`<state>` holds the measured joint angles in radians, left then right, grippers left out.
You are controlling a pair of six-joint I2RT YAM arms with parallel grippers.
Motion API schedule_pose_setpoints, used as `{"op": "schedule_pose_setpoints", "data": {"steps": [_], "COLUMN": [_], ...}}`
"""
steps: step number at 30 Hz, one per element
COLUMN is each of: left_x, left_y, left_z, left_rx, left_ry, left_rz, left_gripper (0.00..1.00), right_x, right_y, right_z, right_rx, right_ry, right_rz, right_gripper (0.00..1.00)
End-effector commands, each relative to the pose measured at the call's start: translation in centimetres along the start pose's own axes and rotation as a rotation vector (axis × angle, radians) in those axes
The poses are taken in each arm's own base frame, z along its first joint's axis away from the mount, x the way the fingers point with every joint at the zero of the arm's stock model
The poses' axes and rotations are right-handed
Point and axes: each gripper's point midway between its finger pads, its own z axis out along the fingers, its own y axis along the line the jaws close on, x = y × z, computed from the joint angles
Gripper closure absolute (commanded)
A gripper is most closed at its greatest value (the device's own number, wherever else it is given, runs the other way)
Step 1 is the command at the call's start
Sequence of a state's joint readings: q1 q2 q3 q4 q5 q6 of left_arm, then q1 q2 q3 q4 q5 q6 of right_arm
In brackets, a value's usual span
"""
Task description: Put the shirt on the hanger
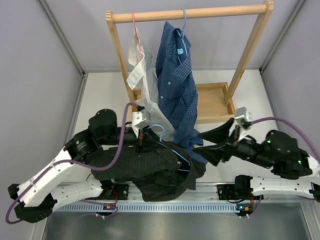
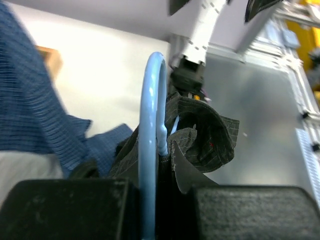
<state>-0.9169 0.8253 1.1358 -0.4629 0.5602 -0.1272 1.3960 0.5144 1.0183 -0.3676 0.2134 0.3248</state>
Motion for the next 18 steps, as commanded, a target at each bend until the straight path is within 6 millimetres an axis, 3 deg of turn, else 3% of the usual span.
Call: {"op": "schedule_pose_setpoints", "data": {"steps": [1,3,7,15,18], "left_x": [-2.2,-2.0,-1.9,-1.4,-1.3], "left_y": [-3.2,-3.3,-4.2,-5.5,-5.5], "left_z": [1.1,1.7,1.9,1.4,1.4], "left_rx": [0.230,0.268,0.352,0.447,0.451], "left_ry": [-0.022,-0.003,0.013,0.022,0.023], "left_rz": [0.047,0.042,0.053,0.083,0.087], "left_gripper": [1.00,1.00,1.00,1.00,1.00], "right_x": [2.0,0.8,-0.8,-0.4,-0.3], "right_y": [0.9,1.8,3.3,4.0,5.0], "right_z": [3.5,4.7,7.0,9.8,10.4], "right_rx": [-0.030,-0.052,-0.101,-0.150,-0.202], "right_ry": [0.135,0.104,0.069,0.074,0.078], "right_rz": [-0.141,-0.160,-0.197,-0.177,-0.167], "right_gripper": [0.40,0.46,0.48,0.54,0.62]}}
